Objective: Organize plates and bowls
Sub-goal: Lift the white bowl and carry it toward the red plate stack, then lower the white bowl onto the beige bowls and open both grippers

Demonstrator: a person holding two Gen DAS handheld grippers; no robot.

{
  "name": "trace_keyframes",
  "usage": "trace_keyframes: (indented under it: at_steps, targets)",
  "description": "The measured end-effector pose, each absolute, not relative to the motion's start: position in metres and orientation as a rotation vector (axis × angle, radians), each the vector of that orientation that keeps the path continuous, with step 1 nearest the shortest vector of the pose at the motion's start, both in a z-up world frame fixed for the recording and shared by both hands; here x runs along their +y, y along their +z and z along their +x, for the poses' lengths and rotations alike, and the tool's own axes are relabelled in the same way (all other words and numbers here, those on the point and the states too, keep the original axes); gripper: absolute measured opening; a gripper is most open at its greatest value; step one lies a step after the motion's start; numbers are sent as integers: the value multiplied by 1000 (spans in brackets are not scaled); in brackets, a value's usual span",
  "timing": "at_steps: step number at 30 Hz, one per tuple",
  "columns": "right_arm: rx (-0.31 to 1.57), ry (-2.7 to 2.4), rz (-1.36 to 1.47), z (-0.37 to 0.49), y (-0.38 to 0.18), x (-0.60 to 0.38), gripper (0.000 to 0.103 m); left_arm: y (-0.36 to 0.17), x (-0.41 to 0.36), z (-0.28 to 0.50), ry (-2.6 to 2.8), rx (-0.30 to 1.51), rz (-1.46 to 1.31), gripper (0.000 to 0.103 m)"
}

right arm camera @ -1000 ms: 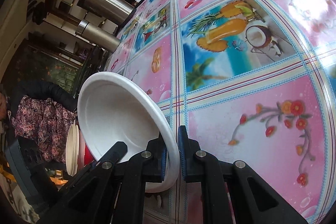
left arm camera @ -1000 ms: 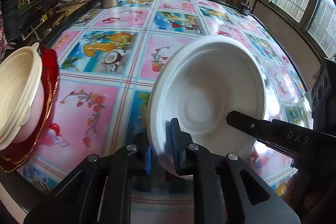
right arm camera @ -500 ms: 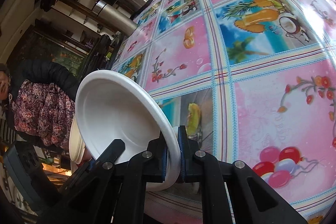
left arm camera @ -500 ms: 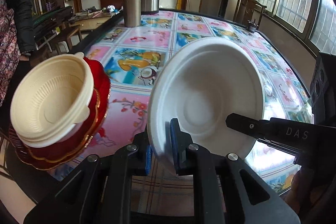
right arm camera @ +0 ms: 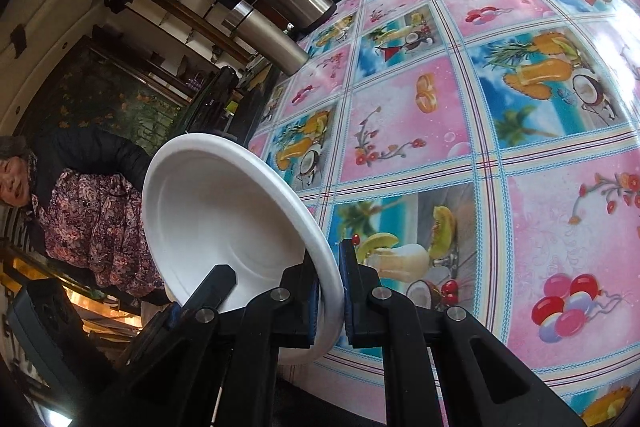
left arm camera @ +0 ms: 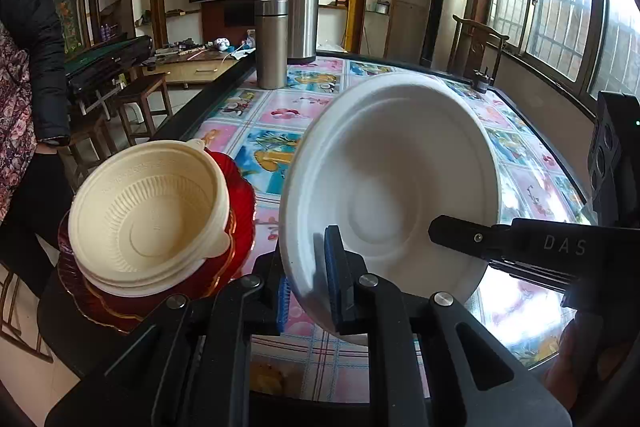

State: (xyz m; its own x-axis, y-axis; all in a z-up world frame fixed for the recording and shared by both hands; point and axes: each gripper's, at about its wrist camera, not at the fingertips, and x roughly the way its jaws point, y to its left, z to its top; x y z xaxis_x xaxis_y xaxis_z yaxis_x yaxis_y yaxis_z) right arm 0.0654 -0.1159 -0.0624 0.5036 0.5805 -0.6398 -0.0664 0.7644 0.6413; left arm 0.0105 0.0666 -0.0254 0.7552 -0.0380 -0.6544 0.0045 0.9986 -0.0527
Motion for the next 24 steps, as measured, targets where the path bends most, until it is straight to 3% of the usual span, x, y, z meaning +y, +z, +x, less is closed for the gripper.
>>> trace_keyframes:
  at_steps: [24]
  targets:
    - [940,500,511,58,-37,-58,10,-20,129,-5,75,643,-120,13]
